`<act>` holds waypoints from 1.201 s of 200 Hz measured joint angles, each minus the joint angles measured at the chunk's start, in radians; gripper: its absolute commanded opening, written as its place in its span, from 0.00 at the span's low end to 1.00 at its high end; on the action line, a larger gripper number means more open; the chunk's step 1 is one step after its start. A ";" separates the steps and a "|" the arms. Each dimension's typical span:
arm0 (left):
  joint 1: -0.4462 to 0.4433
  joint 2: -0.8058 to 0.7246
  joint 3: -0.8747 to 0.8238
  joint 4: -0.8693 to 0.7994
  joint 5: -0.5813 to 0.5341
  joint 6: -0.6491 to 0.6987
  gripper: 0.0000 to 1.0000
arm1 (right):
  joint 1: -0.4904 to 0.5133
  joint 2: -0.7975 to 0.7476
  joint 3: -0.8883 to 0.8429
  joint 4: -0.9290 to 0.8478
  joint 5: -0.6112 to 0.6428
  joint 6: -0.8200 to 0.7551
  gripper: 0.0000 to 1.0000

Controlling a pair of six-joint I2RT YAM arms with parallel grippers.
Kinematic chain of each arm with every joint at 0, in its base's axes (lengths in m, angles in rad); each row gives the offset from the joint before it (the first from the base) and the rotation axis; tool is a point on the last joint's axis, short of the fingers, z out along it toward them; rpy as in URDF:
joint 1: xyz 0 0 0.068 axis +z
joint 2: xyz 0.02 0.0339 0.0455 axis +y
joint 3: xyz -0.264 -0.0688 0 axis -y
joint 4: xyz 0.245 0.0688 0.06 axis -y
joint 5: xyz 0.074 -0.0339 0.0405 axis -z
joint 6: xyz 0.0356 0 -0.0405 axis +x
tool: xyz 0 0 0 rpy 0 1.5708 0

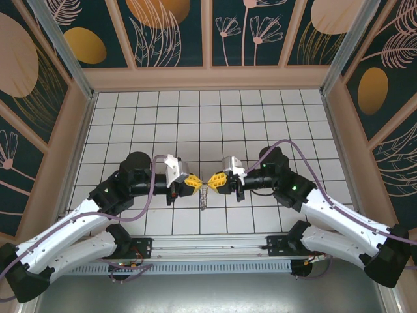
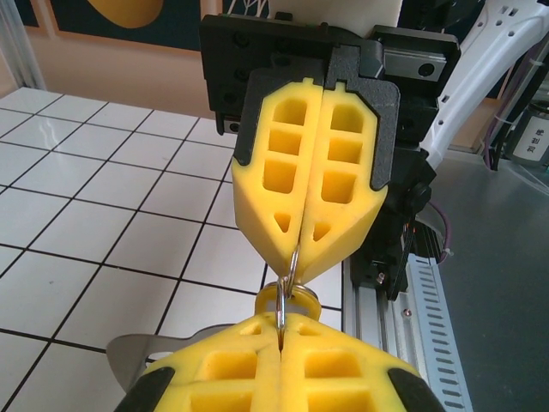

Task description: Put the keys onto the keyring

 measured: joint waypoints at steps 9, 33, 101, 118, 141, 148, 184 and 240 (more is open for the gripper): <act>0.000 0.000 0.000 0.000 0.000 0.000 0.00 | 0.000 0.000 0.000 0.002 0.000 0.001 0.00; 0.000 0.000 0.000 -0.001 0.000 0.002 0.00 | 0.000 0.000 0.000 0.004 0.001 0.004 0.00; 0.000 0.000 0.000 -0.008 -0.004 0.006 0.00 | 0.000 0.000 0.000 0.009 0.012 0.019 0.00; 0.000 0.000 0.000 -0.008 -0.005 0.008 0.00 | 0.000 0.000 0.000 0.009 0.023 0.019 0.00; 0.000 0.000 0.000 -0.009 -0.010 0.011 0.00 | 0.000 0.000 0.000 0.009 0.032 0.019 0.00; 0.000 0.000 0.000 -0.010 -0.011 0.011 0.00 | 0.000 0.000 0.000 0.009 0.034 0.020 0.00; 0.000 0.000 0.000 -0.012 -0.012 0.011 0.00 | 0.000 -0.006 0.000 0.008 0.038 0.020 0.00; 0.000 0.000 0.000 -0.018 -0.011 0.012 0.00 | -0.001 -0.011 0.000 0.009 0.058 0.023 0.00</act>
